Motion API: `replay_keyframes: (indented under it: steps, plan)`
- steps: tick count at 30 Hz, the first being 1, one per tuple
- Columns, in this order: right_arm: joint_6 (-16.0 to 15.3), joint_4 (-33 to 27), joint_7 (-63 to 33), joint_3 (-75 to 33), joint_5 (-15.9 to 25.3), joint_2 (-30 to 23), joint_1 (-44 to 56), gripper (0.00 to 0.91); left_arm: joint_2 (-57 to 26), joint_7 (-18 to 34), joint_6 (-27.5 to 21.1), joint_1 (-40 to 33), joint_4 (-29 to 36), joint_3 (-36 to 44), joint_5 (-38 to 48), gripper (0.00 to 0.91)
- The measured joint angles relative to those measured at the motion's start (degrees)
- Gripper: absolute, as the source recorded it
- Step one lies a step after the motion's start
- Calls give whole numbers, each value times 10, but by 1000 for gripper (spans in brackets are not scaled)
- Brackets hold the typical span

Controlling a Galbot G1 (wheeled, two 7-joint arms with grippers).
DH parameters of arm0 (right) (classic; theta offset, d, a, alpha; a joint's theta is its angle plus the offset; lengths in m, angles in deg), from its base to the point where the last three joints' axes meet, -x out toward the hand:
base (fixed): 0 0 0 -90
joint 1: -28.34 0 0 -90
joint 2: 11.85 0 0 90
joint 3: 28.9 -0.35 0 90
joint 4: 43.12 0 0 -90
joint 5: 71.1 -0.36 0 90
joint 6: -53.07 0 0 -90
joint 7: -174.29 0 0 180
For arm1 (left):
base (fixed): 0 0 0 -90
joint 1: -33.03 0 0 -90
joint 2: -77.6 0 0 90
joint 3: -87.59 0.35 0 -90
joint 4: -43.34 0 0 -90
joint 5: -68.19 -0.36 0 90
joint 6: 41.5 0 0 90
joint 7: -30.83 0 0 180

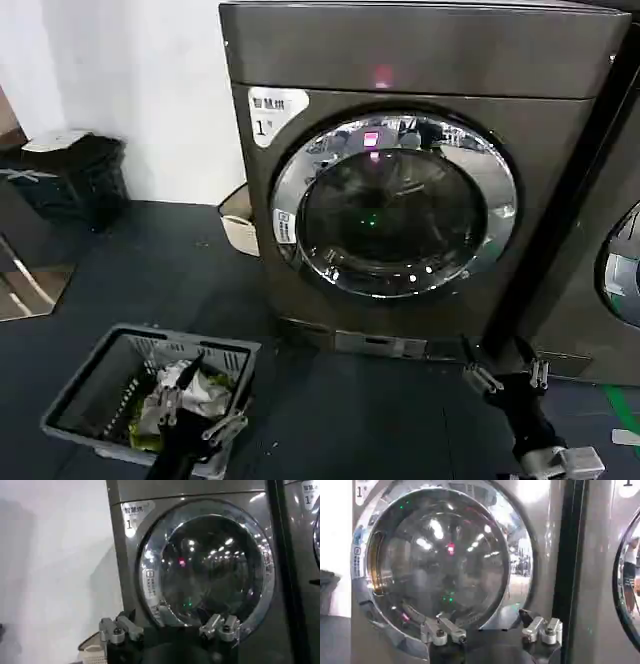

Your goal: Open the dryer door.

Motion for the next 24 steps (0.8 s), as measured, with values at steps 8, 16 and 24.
replay_keyframes:
  steps: [8, 16, 24]
  plan:
    - [-10, -38, 23, 11, -43, 40, -50, 907, 5, 26, 6, -6, -14, -1, -5, 907]
    - [-29, -84, 42, 57, -129, 142, -130, 907, 6, 23, 3, 4, -8, 0, -8, 907]
    - [-26, -149, 57, 165, -157, 228, -241, 907, 9, 11, 5, 9, -3, 7, -11, 907]
